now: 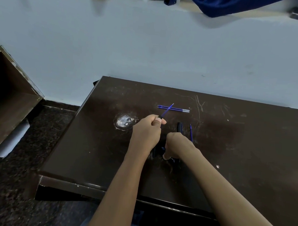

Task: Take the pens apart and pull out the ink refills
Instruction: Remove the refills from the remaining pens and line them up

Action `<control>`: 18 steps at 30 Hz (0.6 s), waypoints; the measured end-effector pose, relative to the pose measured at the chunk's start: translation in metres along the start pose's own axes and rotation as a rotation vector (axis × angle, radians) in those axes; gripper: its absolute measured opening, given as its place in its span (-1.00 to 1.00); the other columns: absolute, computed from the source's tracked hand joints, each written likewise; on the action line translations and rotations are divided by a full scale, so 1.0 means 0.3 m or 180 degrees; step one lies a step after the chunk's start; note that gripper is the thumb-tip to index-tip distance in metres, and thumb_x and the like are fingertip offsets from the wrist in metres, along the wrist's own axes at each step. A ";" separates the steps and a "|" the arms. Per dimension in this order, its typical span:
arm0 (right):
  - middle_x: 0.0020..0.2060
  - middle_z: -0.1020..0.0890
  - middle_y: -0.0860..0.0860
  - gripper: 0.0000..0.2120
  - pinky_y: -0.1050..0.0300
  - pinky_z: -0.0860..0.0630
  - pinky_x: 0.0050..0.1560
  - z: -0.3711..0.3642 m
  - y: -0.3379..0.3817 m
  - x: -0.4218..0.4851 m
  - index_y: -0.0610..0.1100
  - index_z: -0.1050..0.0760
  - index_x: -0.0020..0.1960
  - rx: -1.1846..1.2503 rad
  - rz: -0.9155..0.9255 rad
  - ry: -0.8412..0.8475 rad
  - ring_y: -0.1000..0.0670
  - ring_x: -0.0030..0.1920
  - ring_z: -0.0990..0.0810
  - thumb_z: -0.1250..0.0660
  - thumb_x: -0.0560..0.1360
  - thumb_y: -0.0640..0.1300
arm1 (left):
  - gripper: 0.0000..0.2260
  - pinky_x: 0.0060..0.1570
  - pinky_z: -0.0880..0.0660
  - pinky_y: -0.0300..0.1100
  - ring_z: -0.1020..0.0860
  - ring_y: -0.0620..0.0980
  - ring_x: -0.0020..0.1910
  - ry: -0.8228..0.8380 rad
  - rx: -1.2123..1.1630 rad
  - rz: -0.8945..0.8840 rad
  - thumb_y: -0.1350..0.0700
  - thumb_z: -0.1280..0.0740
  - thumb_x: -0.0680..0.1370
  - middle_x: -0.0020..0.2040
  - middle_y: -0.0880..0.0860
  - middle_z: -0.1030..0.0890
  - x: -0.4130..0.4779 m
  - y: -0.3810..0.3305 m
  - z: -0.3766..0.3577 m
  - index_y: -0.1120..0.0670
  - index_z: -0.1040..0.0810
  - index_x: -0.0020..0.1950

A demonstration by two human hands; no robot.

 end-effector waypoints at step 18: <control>-0.26 -0.63 -0.09 -0.93 0.31 -0.53 -0.31 0.221 -0.137 -0.061 -0.21 -0.55 -0.14 0.5377 0.0505 -0.1292 0.09 -0.36 -0.52 -0.33 0.51 -0.31 | -0.75 -0.50 -0.33 -0.58 -0.45 -0.20 -0.33 -0.0149 -0.0006 0.0023 0.08 -0.14 0.63 -0.21 -0.09 -0.53 0.018 0.017 -0.007 0.01 -0.62 0.10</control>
Point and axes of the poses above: each hand's wrist, its own x-axis towards the middle knuckle, its own z-axis out of the back of the hand, y = z × x, the point moved 4 cm from there along x, towards the middle knuckle
